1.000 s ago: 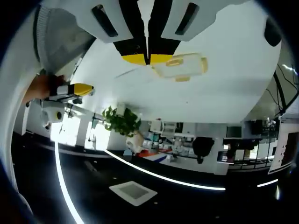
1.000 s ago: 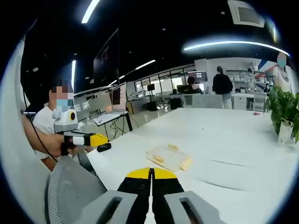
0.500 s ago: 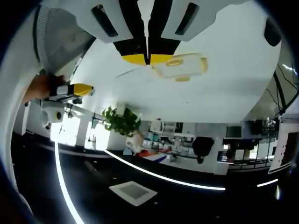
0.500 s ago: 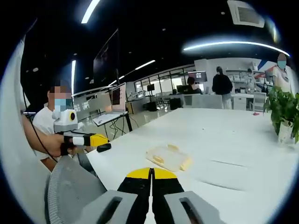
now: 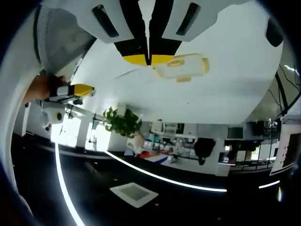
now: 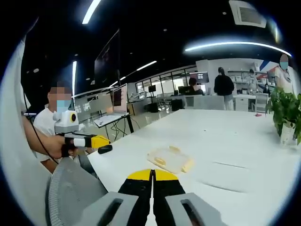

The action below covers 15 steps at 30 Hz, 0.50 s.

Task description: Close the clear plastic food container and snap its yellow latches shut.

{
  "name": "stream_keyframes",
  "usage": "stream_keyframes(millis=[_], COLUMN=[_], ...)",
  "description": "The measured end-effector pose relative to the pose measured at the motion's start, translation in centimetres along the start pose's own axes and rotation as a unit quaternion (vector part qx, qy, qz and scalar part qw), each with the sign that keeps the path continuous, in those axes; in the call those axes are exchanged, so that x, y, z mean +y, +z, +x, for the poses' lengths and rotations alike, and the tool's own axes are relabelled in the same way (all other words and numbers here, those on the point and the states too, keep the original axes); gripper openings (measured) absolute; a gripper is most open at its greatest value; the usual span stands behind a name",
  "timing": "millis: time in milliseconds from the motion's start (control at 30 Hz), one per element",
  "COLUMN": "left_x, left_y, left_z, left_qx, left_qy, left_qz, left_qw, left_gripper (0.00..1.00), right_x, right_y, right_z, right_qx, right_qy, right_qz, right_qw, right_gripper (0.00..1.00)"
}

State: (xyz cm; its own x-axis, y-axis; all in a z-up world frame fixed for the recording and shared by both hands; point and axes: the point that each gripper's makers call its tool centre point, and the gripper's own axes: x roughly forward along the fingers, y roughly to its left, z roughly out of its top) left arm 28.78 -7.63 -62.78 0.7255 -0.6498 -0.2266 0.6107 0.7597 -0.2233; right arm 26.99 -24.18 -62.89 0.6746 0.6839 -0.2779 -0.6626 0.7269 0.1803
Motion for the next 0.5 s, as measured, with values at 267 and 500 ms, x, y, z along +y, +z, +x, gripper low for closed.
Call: stream_keyframes(millis=[267, 500], left_x=[-0.05, 0.01], left_y=[0.09, 0.40], left_z=[-0.04, -0.14], left_qx=[-0.002, -0.008], left_qy=[-0.004, -0.005], left_qz=[-0.008, -0.005], left_qw=[1.0000, 0.9999], left_gripper=[0.00, 0.00], right_x=[-0.04, -0.02], right_y=[0.07, 0.32], right_z=[-0.02, -0.02], right_qx=[-0.001, -0.005], right_qy=[0.000, 0.001], right_qz=[0.002, -0.001], right_qw=[1.0000, 1.0000], right_gripper=[0.00, 0.00])
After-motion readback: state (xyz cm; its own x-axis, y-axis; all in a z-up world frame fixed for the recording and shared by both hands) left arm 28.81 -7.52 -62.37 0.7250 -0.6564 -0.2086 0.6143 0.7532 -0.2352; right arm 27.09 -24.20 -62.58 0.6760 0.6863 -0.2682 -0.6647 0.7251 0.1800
